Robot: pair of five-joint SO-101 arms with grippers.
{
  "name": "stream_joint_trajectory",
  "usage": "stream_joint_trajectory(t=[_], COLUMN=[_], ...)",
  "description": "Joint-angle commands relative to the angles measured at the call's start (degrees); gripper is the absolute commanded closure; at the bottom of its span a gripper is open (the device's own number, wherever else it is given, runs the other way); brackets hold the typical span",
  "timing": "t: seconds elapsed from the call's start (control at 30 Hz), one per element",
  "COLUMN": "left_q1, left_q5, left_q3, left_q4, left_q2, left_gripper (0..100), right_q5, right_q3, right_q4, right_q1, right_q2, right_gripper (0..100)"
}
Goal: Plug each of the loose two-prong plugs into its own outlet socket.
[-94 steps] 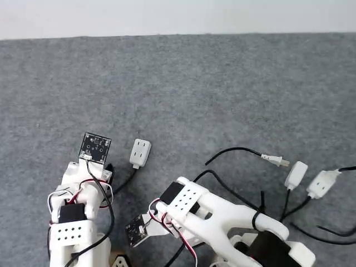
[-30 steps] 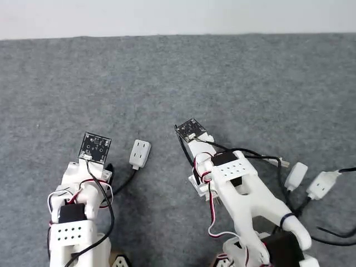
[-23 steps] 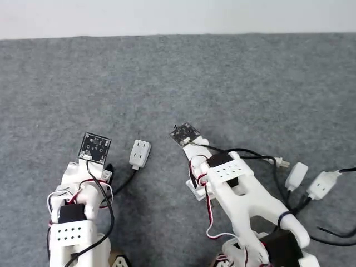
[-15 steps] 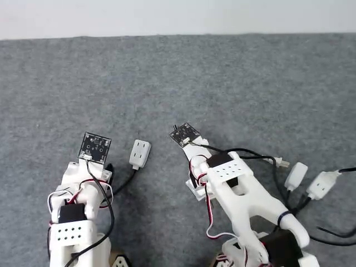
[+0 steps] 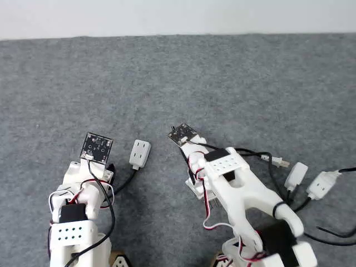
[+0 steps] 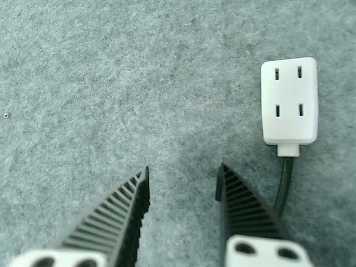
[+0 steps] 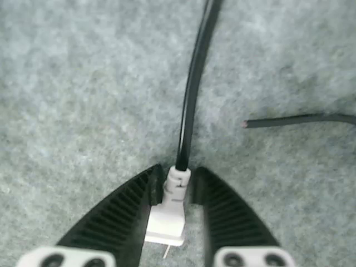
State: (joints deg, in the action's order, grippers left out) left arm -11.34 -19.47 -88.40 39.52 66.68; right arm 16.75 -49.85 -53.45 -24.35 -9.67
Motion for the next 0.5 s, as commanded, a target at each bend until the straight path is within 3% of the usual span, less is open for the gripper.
stream_joint_trajectory(t=[0.0, 0.27, 0.47], left_q1=[0.4, 0.8, 7.3], left_q5=[0.6, 0.8, 4.3], left_q3=[0.5, 1.0, 4.4], left_q4=[-1.3, -0.4, 9.5], left_q2=[0.6, 0.5, 0.4], left_gripper=[82, 82, 83], right_q5=[0.4, 0.4, -1.7], right_q3=[3.3, 2.5, 3.0], right_q4=[-1.2, -2.2, -8.0], right_q1=[-0.2, 1.6, 1.1], right_q2=[0.5, -5.4, -19.4], right_gripper=[99.2, 99.0, 99.0])
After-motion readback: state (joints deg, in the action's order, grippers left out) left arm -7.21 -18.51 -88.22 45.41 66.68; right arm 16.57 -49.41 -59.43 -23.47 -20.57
